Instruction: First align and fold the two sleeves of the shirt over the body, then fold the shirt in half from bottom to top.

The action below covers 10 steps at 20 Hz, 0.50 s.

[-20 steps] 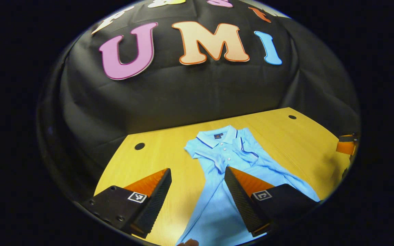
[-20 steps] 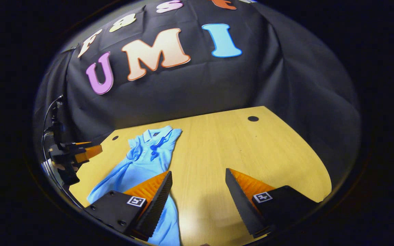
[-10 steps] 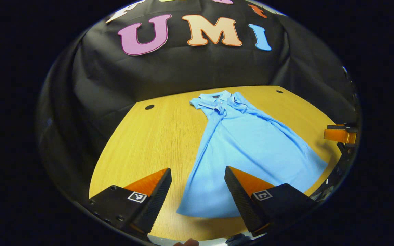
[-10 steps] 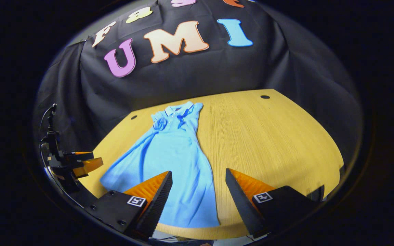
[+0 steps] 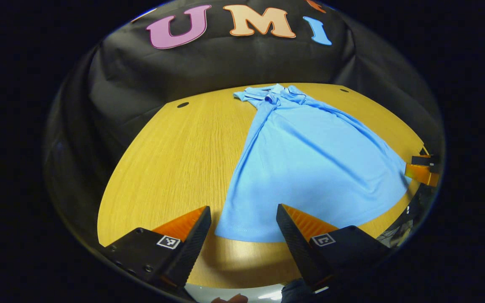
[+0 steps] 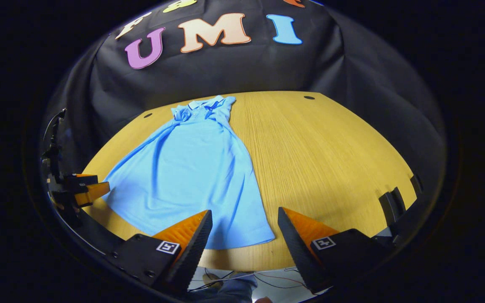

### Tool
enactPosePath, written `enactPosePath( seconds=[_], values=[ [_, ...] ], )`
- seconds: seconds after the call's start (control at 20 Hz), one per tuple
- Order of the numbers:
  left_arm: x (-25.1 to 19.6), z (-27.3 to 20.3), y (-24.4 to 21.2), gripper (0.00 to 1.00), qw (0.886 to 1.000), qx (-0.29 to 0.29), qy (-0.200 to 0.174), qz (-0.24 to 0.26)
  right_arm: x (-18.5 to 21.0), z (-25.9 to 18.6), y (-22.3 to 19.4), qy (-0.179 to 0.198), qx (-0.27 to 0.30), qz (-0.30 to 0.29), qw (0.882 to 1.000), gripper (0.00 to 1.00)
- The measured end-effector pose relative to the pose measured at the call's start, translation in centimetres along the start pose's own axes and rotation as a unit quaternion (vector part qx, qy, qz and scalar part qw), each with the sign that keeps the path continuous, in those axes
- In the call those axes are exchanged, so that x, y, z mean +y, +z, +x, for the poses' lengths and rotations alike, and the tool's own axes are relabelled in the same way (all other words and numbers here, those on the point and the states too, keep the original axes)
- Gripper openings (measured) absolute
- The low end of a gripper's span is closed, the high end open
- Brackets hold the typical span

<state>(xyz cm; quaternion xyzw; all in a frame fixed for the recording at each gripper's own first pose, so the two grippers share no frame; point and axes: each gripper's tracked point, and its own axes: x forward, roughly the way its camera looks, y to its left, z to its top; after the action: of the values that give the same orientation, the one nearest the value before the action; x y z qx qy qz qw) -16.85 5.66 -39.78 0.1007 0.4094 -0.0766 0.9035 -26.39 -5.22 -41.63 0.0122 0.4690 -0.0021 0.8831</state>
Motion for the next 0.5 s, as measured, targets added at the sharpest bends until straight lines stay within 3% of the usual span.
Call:
enactPosePath(
  seconds=[0.25, 0.3, 0.4, 0.45, 0.5],
  values=[
    [-0.7, 0.3, 0.1, 0.92, 0.999, -0.014, -0.016, -0.049, -0.1, 0.3, -0.7, -0.018, 0.005, -0.013, 1.000, 0.94],
    [-1.0, 0.2, 0.0, 0.92, 0.998, -0.013, -0.017, -0.057, 0.0, 0.4, -0.9, -0.020, 0.007, -0.011, 1.000, 0.99],
    [-2.0, 0.5, 0.2, 0.86, 0.998, -0.023, -0.034, -0.039, 0.2, 0.5, -0.8, -0.016, 0.006, -0.013, 1.000, 0.94],
    [-2.7, 0.4, 0.3, 0.80, 0.998, -0.030, -0.043, -0.028, 0.7, 0.6, -0.8, -0.009, 0.005, -0.017, 1.000, 0.95],
    [-3.3, 0.4, 0.5, 0.58, 0.998, -0.039, -0.052, -0.020, 1.1, 0.6, -0.6, 0.000, 0.004, -0.024, 1.000, 0.85]
  ],
)
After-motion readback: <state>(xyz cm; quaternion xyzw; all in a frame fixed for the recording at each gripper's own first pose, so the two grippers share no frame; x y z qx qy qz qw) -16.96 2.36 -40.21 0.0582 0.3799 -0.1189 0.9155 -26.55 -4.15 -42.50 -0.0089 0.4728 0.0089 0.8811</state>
